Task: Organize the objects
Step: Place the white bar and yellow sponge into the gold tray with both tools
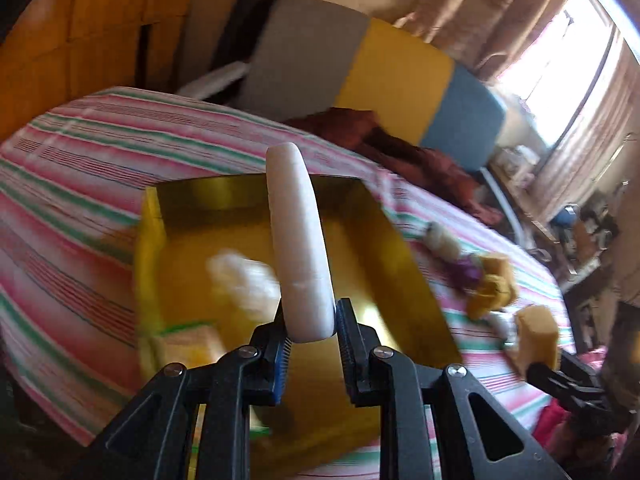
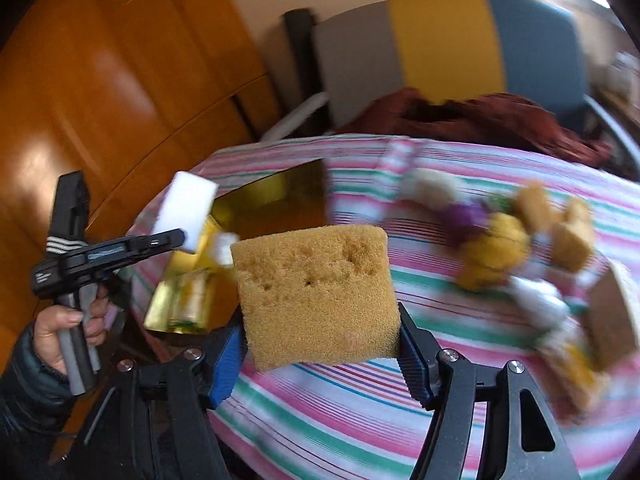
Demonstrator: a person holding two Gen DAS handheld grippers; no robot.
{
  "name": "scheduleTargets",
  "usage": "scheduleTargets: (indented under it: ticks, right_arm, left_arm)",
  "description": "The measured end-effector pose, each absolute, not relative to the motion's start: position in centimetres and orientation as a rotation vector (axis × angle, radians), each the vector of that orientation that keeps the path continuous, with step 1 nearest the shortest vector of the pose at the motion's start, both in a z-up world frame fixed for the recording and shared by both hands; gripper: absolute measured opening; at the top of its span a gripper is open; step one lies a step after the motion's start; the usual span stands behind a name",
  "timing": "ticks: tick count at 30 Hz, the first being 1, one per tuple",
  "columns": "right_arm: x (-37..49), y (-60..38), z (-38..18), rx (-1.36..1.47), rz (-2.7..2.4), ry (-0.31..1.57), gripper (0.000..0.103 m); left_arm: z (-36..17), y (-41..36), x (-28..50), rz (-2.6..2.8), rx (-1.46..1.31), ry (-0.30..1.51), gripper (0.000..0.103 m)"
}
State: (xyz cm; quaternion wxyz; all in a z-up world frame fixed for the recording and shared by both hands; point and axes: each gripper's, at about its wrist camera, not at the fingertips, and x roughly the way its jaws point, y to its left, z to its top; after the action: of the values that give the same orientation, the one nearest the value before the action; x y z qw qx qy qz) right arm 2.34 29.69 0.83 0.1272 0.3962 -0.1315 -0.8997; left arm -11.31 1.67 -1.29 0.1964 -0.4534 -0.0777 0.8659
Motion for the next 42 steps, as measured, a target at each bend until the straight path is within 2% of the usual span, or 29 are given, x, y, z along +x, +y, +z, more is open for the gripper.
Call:
scheduleTargets:
  ticks: [4, 5, 7, 8, 11, 14, 22, 31, 42]
  right_arm:
    - [-0.8, 24.1, 0.6, 1.164, -2.529, -0.31, 0.068]
    - [-1.4, 23.2, 0.4, 1.172, -2.512, -0.299, 0.068]
    - [-2.7, 20.8, -0.2, 1.197, -2.47, -0.282, 0.069]
    - [-3.3, 19.6, -0.7, 1.208, -2.448, -0.273, 0.073]
    - [-4.1, 17.3, -1.9, 1.223, -2.412, -0.264, 0.085]
    - [-4.3, 15.8, -2.9, 1.255, -2.37, -0.26, 0.088]
    - [-2.4, 14.9, -3.2, 1.261, -2.377, -0.193, 0.088]
    - [-0.5, 14.9, -1.4, 1.155, -2.531, -0.141, 0.088]
    - [0.5, 15.8, -0.3, 1.097, -2.613, -0.13, 0.089]
  left_arm:
    - [-2.3, -0.1, -13.2, 2.494, -1.313, -0.14, 0.023]
    - [-2.7, -0.6, -13.6, 2.51, -1.331, -0.14, 0.029]
    - [-3.3, -1.8, -14.0, 2.512, -1.367, -0.155, 0.034]
    - [-3.4, -2.5, -13.9, 2.526, -1.371, -0.171, 0.037]
    - [-3.7, -3.3, -13.0, 2.541, -1.376, -0.208, 0.038]
    - [-3.7, -4.3, -11.6, 2.55, -1.376, -0.238, 0.039]
    - [-2.1, -4.2, -7.4, 2.65, -1.275, -0.275, 0.04]
    - [0.1, -1.3, -4.1, 2.8, -1.125, -0.068, 0.044]
    - [1.1, 0.0, -2.5, 2.855, -1.064, 0.056, 0.044]
